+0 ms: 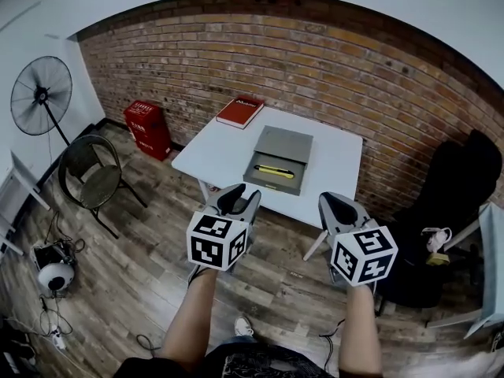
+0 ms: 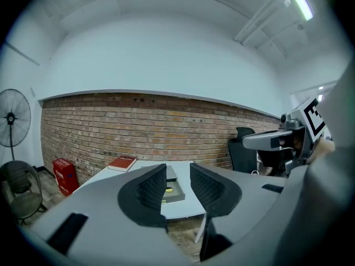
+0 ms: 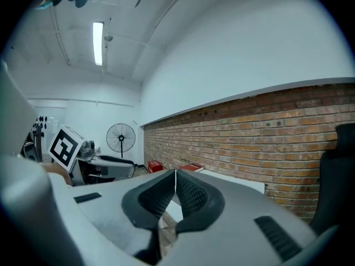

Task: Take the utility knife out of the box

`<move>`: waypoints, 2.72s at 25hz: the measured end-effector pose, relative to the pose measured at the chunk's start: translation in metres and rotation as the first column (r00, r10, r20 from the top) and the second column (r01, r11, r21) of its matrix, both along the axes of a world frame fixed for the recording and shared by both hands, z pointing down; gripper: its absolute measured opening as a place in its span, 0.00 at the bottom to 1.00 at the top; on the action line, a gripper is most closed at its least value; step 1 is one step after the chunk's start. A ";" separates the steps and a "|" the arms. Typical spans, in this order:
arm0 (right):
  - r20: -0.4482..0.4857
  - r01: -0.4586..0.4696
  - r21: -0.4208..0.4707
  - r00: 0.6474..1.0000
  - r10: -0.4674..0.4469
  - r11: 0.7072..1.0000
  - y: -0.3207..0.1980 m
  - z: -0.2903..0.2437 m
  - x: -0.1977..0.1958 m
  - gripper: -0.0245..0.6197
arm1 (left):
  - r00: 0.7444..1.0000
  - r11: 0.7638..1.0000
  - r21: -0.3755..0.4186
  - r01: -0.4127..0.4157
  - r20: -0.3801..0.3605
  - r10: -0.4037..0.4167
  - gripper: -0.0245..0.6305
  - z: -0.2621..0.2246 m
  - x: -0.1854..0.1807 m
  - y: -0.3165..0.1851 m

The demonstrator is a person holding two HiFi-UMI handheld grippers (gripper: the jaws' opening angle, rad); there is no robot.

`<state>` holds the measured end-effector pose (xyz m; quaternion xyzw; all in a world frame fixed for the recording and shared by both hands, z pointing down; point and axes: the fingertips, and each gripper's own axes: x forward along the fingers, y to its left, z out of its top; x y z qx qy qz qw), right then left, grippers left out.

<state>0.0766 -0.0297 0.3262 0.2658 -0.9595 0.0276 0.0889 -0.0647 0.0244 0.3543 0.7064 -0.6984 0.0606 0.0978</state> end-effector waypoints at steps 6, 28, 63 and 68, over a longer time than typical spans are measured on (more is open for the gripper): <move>-0.001 -0.044 -0.007 0.999 0.044 0.999 -0.014 0.001 -0.037 0.07 | 0.999 0.999 0.013 -0.040 -0.004 0.040 0.28 -0.002 -0.040 -0.024; 0.003 -0.152 -0.028 0.988 0.152 0.988 -0.092 0.017 -0.072 0.07 | 0.996 0.995 -0.029 -0.093 -0.015 0.093 0.31 0.027 -0.097 -0.103; 0.005 -0.173 -0.088 0.985 0.174 0.981 -0.339 0.037 -0.138 0.07 | 0.981 0.979 -0.086 -0.186 0.030 0.190 0.31 0.042 -0.150 -0.345; 0.008 -0.250 -0.069 0.968 0.251 0.966 -0.335 0.028 -0.142 0.07 | 0.959 0.957 -0.082 -0.278 0.031 0.282 0.31 0.040 -0.154 -0.354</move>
